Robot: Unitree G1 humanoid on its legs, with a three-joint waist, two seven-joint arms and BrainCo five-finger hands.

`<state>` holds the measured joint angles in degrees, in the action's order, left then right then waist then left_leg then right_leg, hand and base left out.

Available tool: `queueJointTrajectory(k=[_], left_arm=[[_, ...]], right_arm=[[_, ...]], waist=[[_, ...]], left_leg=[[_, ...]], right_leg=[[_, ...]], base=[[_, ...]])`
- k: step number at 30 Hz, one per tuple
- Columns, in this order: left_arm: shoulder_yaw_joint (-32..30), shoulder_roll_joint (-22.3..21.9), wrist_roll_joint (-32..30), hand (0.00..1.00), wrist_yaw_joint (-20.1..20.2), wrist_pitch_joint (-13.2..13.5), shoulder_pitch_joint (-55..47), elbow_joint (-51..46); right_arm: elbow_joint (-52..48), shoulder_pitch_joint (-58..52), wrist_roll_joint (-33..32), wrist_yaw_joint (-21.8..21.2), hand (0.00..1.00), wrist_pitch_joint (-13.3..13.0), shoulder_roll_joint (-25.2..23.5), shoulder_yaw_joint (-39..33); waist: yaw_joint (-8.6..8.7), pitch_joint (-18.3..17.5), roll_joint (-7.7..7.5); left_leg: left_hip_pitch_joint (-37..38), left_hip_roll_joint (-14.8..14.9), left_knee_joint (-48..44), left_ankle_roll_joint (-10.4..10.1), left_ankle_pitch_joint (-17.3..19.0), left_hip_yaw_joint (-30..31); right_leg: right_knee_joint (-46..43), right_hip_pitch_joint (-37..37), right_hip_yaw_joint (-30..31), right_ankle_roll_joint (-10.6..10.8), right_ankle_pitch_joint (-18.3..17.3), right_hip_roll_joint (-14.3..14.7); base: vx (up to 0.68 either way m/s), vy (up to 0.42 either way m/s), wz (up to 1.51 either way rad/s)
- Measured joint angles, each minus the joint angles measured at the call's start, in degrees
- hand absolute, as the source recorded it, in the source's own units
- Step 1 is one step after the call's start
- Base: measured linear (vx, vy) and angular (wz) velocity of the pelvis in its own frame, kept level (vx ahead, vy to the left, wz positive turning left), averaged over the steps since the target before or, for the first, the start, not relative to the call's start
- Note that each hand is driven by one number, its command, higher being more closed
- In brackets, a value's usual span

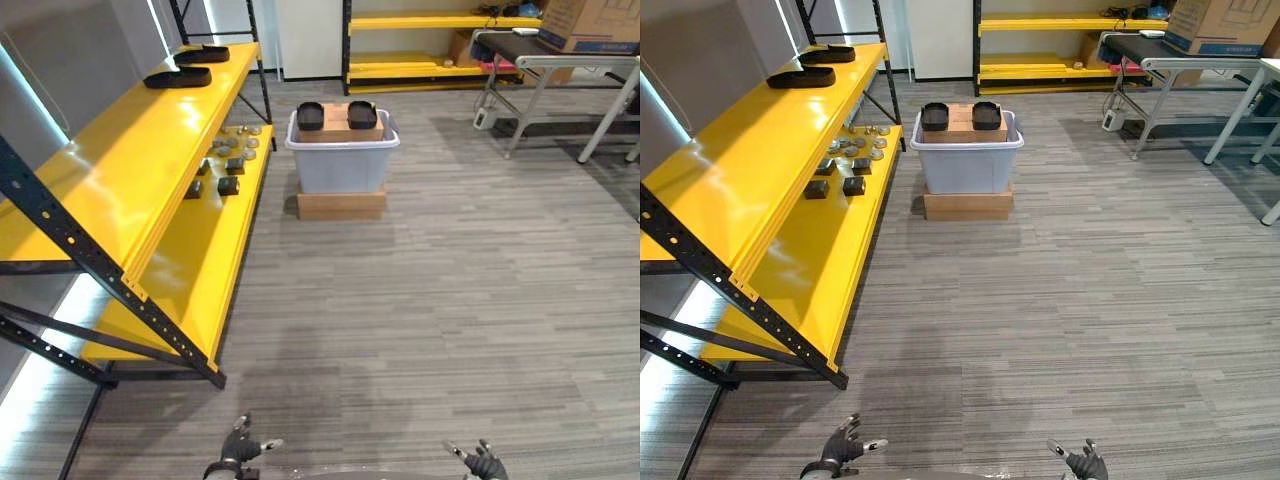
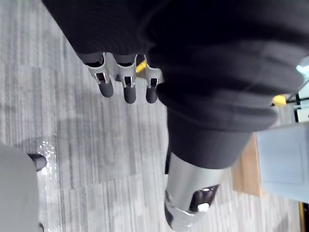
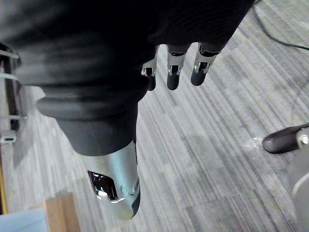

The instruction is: Walk over and take plastic housings, then place them on the shelf

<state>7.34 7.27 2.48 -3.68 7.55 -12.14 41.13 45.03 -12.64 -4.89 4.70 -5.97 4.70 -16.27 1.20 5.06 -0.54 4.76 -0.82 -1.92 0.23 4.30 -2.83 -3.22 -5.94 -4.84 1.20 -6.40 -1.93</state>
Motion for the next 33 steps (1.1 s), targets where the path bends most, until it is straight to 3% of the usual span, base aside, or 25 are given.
queueJointTrajectory(k=[4, 10, 20, 24, 26, 28, 29, 31, 33], left_arm=[[-0.03, 0.36, -3.55, 0.00, 0.03, 0.15, -0.16, -0.95], [-0.20, 0.30, -4.96, 0.00, -0.12, 0.19, -0.05, -2.56], [-2.54, -0.22, -0.56, 0.00, -0.55, 0.18, -0.19, -2.58], [-3.56, -0.26, 1.74, 0.00, -1.72, 0.17, -0.22, -4.30], [-3.56, -0.33, 2.17, 0.00, -1.76, 0.19, -0.19, -6.54], [-3.57, -0.61, 3.16, 0.00, -1.77, 0.21, -0.10, -7.78], [-3.65, -0.81, 3.55, 0.00, -1.80, 0.21, -0.08, -7.90], [-3.60, -1.14, 4.23, 0.00, -2.04, 0.18, 0.55, -8.05], [-3.63, -1.01, 4.74, 0.00, -2.81, 0.19, 0.69, -8.07]], right_arm=[[-1.19, 0.53, 3.04, -0.88, 0.00, -0.02, 0.71, 0.12], [-1.18, 1.30, 3.42, -1.43, 0.00, 0.02, 0.83, 0.36], [-1.09, 2.19, -0.31, -1.12, 0.00, 0.30, 0.51, -0.86], [-0.97, 3.44, -2.30, -0.34, 0.00, 0.35, 0.23, -2.48], [-0.97, 4.47, -2.44, 0.37, 0.00, 0.35, 0.22, -3.49], [-1.00, 5.76, -2.45, 0.80, 0.00, 0.38, 0.66, -3.99], [-1.03, 5.99, -2.45, 0.84, 0.00, 0.38, 0.69, -4.09], [-1.82, 5.60, -2.46, 1.33, 0.00, 0.61, 0.45, -3.92], [-1.81, 5.23, -2.46, 1.45, 0.00, 1.51, 0.46, -3.63]], waist=[[1.08, 0.33, 0.37], [1.20, 0.45, 0.69], [1.27, 0.41, 0.75], [1.28, 0.48, 0.80], [1.22, 0.60, 1.02], [1.22, 1.48, 1.94], [1.21, 1.64, 2.12], [1.98, 2.74, 2.00], [2.66, 3.32, 2.95]], left_leg=[[0.32, -0.15, 0.15, -0.45, 0.28, -0.24], [1.05, -0.04, 0.26, -1.04, 0.66, -0.39], [-0.32, -0.08, 1.19, -0.79, 0.79, -1.79], [-2.44, -0.18, 0.10, 0.76, 1.84, -2.36], [-3.98, -0.31, -2.67, 1.29, 3.96, -3.10], [-4.15, -0.54, -5.82, 1.91, 8.01, -4.29], [-3.75, -0.66, -6.41, 2.20, 9.12, -4.46], [-0.18, -2.07, -7.39, 4.27, 11.26, -2.93], [1.85, -1.89, -8.16, 4.67, 12.31, -2.18]], right_leg=[[0.51, -0.58, -0.03, 0.50, -0.25, -0.20], [0.59, -1.17, 0.07, 0.95, -0.53, -0.20], [1.09, 0.66, 0.14, 0.87, -0.49, -0.27], [0.98, 2.59, 0.37, 1.03, -0.61, -0.40], [-2.48, 4.65, 0.63, 2.18, -2.70, -0.97], [-14.67, 9.42, -0.04, 5.72, -6.86, -2.37], [-19.40, 11.16, -0.66, 6.04, -7.59, -2.93], [-40.59, 19.78, -4.13, 5.50, -9.17, -6.84], [-42.19, 22.63, -6.45, 3.34, -11.62, -7.70]], base=[[0.06, 0.001, 0.01], [0.01, -0.006, -0.02], [-0.02, -0.007, -0.04], [0.06, 0.012, -0.06], [0.10, 0.042, -0.15], [0.08, 0.062, -0.33], [0.08, 0.092, -0.26], [0.24, 0.099, 0.13], [0.36, 0.054, 0.30]])
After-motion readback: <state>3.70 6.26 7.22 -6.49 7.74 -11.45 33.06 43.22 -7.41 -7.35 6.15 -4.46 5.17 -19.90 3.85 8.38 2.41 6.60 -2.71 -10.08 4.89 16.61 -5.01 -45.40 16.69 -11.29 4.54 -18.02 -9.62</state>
